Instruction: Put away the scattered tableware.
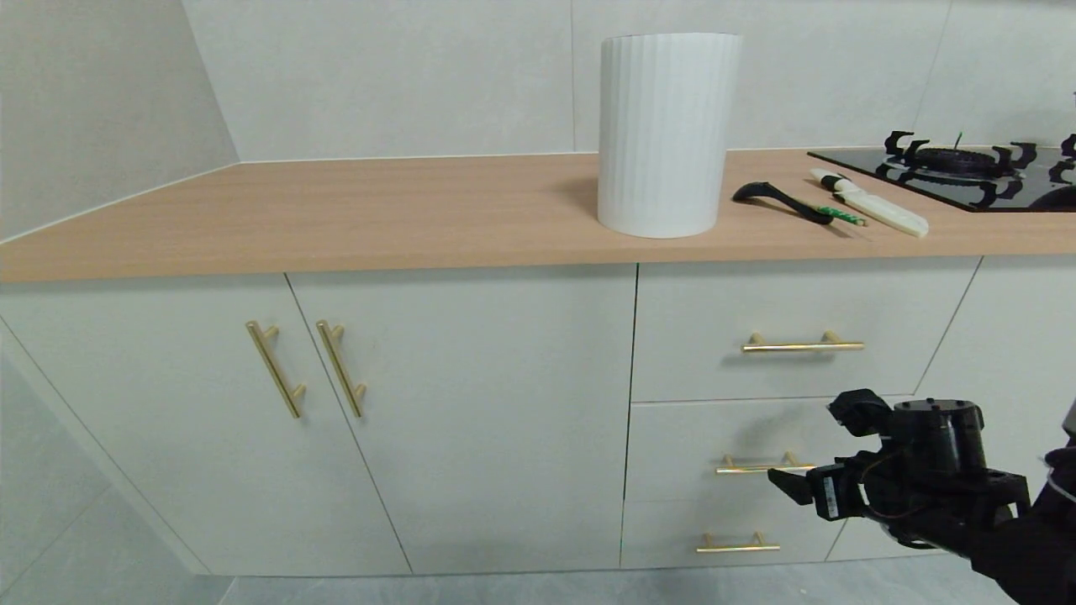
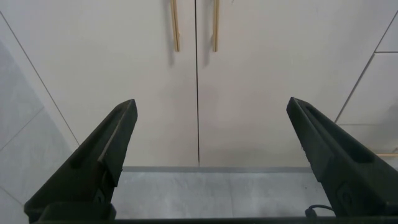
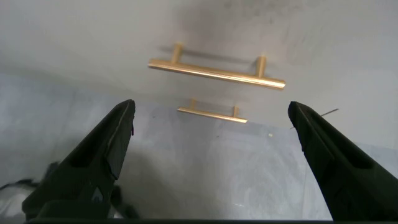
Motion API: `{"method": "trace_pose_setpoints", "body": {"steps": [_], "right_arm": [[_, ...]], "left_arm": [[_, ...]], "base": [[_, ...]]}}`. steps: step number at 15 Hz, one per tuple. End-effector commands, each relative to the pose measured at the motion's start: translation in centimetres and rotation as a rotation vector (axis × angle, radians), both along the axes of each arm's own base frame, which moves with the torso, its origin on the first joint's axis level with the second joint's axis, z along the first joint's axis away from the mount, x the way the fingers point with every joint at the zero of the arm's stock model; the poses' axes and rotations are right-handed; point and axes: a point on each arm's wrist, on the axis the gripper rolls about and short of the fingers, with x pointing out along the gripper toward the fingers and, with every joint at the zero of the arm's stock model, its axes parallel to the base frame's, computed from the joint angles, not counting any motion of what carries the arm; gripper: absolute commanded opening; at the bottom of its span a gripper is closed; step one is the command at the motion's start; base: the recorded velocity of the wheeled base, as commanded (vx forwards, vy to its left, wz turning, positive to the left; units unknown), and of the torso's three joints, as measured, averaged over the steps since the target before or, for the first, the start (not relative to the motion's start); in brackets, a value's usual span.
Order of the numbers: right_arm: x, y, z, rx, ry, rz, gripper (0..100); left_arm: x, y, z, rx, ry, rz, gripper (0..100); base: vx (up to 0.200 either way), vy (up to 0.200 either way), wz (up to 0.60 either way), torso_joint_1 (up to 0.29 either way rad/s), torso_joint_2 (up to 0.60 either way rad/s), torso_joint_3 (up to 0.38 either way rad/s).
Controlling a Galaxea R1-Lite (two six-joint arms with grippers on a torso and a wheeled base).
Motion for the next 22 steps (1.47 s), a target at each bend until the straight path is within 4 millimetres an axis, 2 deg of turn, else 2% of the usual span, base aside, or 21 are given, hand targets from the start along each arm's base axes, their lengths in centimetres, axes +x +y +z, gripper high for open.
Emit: {"method": "trace_pose_setpoints", "body": {"steps": [1, 3, 6, 11, 16, 22], "right_arm": [[2.0, 0.4, -2.4, -0.015, 0.037, -0.014, 100], [3.2, 0.6, -4.2, -0.035, 0.058, -0.047, 100], [4.1, 0.9, -4.2, -0.01, 0.039, -0.085, 100], [5.6, -0.3, -4.9, 0.023, -0.016, -0.164, 100], [6.3, -0.3, -6.8, -0.002, -0.022, -0.198, 100], [6.7, -0.2, -7.8, -0.012, -0.035, -0.211, 100]], "left_arm": [[0.0, 0.0, 0.0, -0.001, 0.0, 0.001, 100], [0.0, 0.0, 0.0, -0.001, 0.0, 0.001, 100], [0.0, 0.0, 0.0, -0.001, 0.0, 0.001, 100], [0.0, 0.0, 0.0, -0.001, 0.0, 0.001, 100], [0.0, 0.0, 0.0, -0.001, 0.0, 0.001, 100], [0.0, 0.0, 0.0, -0.001, 0.001, 0.001, 100]], "base": [[0.0, 0.0, 0.0, 0.0, 0.0, 0.0], [0.0, 0.0, 0.0, 0.0, 0.0, 0.0], [0.0, 0.0, 0.0, 0.0, 0.0, 0.0], [0.0, 0.0, 0.0, 0.0, 0.0, 0.0], [0.0, 0.0, 0.0, 0.0, 0.0, 0.0], [0.0, 0.0, 0.0, 0.0, 0.0, 0.0]]}}
